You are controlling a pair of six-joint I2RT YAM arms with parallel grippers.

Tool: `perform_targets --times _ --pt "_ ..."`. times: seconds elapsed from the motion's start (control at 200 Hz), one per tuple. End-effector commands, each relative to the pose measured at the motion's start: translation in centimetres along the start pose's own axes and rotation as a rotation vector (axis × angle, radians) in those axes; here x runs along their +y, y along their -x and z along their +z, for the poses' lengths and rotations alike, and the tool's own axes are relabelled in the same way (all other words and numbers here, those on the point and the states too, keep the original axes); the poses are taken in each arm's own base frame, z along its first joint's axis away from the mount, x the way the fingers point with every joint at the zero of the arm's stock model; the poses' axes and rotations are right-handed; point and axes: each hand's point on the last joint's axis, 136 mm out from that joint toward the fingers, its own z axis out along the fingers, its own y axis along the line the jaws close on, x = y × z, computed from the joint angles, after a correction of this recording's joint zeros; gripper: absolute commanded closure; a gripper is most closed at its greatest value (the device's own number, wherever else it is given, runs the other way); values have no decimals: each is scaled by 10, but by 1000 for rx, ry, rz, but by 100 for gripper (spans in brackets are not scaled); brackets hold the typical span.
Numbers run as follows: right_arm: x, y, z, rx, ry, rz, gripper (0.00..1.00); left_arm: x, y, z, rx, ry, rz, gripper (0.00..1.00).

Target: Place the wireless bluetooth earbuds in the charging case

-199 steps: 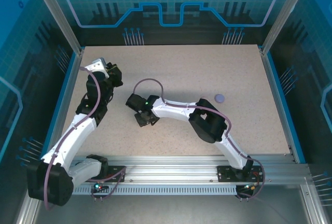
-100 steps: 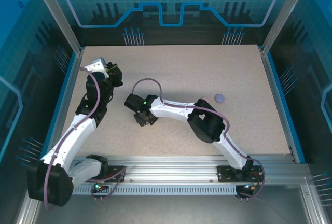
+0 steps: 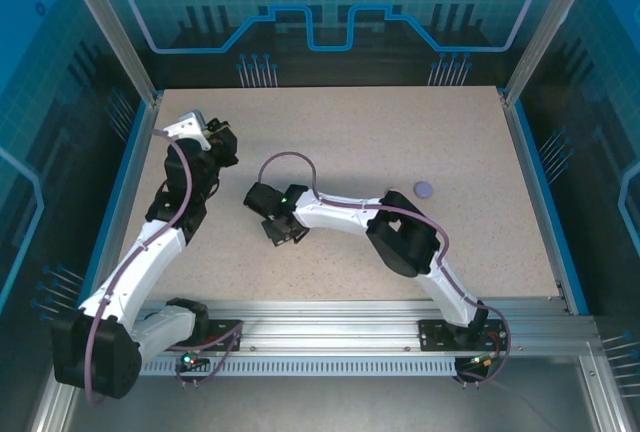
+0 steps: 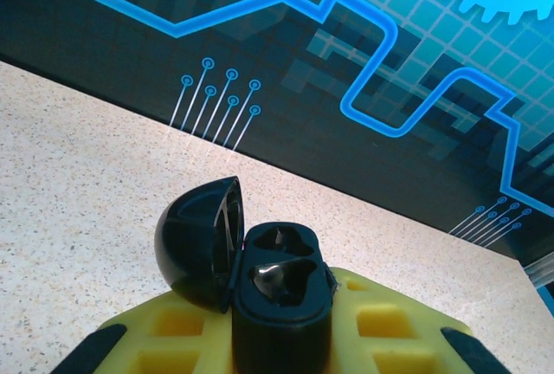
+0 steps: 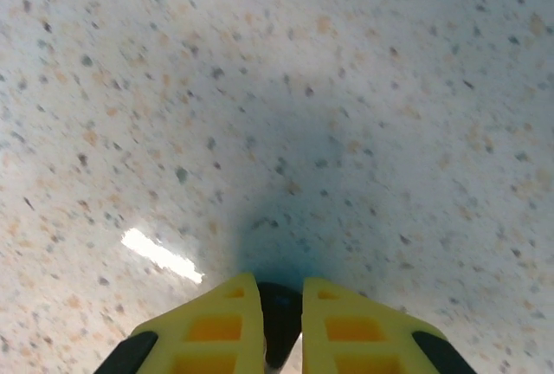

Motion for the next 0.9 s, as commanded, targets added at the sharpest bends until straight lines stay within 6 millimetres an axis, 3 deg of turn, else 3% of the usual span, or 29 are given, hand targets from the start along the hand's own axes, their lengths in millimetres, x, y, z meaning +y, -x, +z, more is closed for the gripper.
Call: perform_targets --times 0.0,0.175,0.275,0.41,0.58,0.72,0.795,0.895 --pt "-10 8 -37 -71 -14 15 88 -6 2 -4 -14 -53 -26 100" --pt "-40 19 -81 -168 -22 70 89 -15 -11 -1 2 -134 -49 100" --pt "-68 26 -114 -243 -35 108 89 -31 -25 1 31 -245 -46 100" --pt "-111 39 -172 -381 -37 160 88 -73 -48 -2 58 -437 54 100" --pt "-155 57 -259 -616 -22 184 87 -137 -97 -20 62 -697 300 100" --pt "-166 64 -320 -797 32 140 87 -168 -131 -32 55 -875 402 100" --pt "-162 64 -342 -875 76 84 87 -179 -138 -35 38 -941 416 100" --pt "-153 60 -355 -936 122 1 86 -197 -144 -41 18 -1018 468 100"
